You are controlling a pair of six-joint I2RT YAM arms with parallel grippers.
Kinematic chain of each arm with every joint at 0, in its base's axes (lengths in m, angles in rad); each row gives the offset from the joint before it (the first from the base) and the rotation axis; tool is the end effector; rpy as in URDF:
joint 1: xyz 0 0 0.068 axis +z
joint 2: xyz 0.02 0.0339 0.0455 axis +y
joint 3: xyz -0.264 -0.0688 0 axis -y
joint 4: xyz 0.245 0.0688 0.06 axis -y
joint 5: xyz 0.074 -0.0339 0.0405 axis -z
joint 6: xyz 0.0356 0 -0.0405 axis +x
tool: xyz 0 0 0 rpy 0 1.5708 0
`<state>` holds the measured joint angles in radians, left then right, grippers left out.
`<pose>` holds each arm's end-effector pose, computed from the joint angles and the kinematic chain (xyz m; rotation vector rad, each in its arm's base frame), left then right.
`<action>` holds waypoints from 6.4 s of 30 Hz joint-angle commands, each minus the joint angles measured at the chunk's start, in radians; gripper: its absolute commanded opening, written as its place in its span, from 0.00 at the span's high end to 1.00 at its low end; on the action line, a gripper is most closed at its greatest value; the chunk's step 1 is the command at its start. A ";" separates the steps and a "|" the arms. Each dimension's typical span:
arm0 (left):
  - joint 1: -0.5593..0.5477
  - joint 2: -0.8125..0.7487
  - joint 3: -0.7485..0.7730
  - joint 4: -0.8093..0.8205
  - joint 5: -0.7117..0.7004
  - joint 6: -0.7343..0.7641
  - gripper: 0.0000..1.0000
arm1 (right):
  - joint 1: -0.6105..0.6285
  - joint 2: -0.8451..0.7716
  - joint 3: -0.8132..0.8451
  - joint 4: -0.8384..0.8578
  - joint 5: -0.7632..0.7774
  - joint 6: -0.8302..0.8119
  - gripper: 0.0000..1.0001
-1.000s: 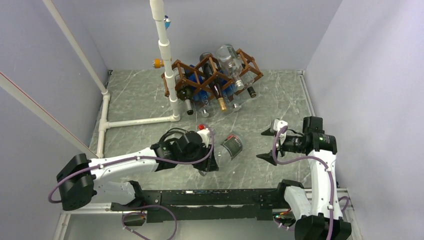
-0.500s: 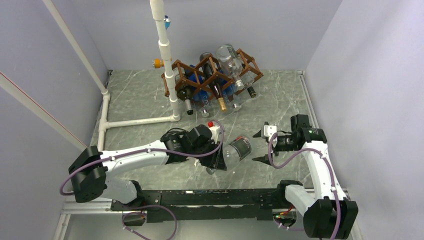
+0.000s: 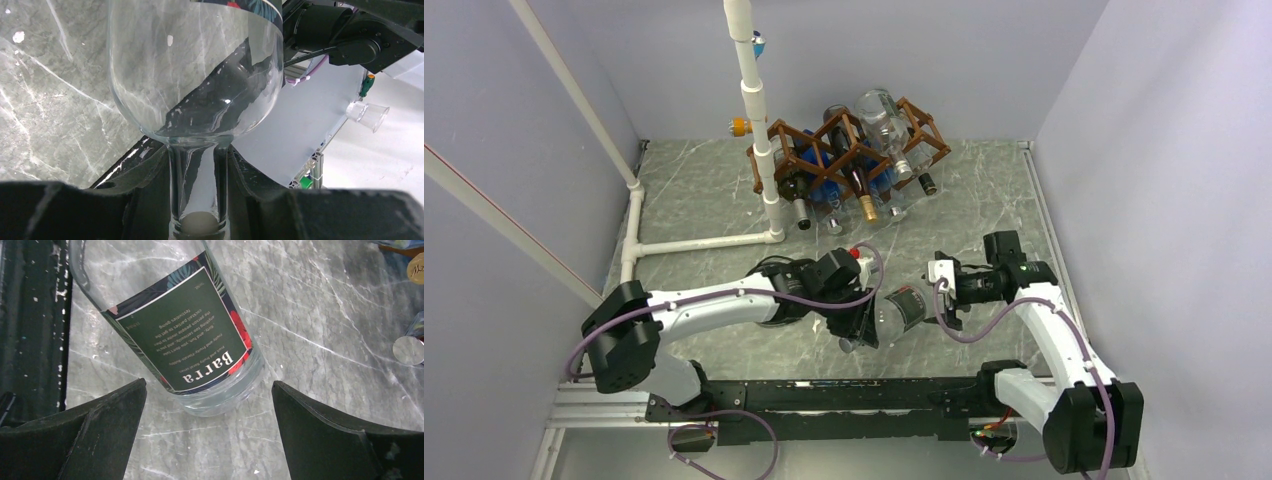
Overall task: Take the wine bottle off the wine rack
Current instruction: Place the wine bottle at the center of the board, then move the wine bottle to the corner of the board.
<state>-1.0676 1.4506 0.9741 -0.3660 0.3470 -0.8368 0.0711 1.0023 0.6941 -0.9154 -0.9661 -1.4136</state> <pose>0.1365 -0.2731 0.2363 0.5020 2.7264 -1.1400 0.1591 0.0407 0.2302 -1.6380 1.4858 0.6643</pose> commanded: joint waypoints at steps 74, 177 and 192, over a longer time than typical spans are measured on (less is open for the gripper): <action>0.182 0.124 0.163 0.504 0.488 -0.021 0.18 | 0.136 0.217 -0.036 0.175 0.057 0.176 0.11; 0.486 -0.687 -0.125 -0.164 -0.356 0.803 0.01 | 0.144 0.187 0.287 -0.043 -0.234 0.204 0.27; 0.498 -0.686 -0.127 -0.160 -0.356 0.803 0.00 | 0.150 0.166 0.246 0.003 -0.234 0.220 0.53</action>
<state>-0.5762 0.7738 0.8505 -0.5507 -0.0231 -0.0376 0.2180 1.1858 0.9390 -0.9459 -1.1542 -1.1927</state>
